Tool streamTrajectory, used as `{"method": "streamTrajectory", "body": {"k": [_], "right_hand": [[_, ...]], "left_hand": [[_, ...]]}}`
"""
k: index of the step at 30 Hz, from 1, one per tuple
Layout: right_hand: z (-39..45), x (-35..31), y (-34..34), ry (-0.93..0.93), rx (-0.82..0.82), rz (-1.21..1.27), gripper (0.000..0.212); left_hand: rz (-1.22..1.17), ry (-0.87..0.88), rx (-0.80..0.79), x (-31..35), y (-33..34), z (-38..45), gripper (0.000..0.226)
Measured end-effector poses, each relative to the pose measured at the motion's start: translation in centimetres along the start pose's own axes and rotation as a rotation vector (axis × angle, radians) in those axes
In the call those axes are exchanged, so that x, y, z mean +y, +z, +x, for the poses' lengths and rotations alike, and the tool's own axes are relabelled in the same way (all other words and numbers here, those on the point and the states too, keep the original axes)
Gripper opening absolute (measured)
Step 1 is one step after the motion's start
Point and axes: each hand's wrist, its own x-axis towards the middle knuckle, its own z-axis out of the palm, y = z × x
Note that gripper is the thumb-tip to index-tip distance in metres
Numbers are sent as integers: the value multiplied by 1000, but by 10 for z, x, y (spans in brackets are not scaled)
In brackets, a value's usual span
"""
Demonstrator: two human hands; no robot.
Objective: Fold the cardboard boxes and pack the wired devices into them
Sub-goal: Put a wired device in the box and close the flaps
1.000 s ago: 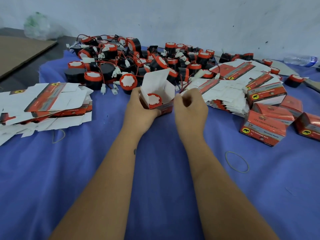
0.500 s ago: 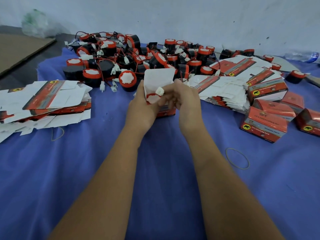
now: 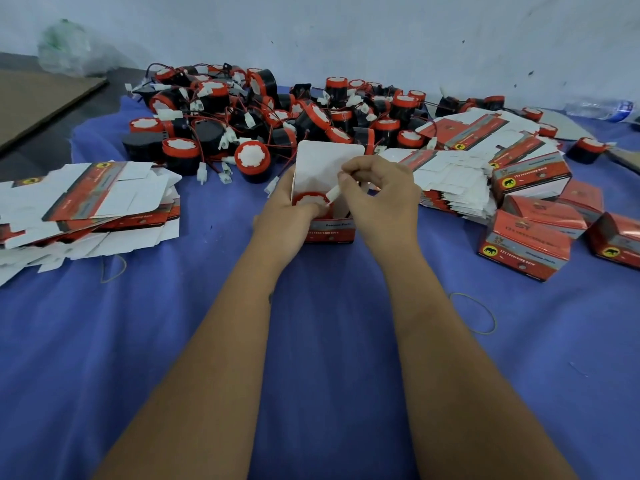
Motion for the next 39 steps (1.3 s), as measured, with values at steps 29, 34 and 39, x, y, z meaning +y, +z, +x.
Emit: {"method": "streamTrajectory", "body": {"k": [29,34,39], "right_hand": [[-5,5,-8,-241,-323,-181,34],[-5,10,-5,120,-272,74,17],[-7,11,3,54,-151,93,62]], "left_hand": [[23,51,98,1,5,-4,32],[-490,56,40,7,-3,-4,49],[-58,112,42,2,-1,0,29]]}}
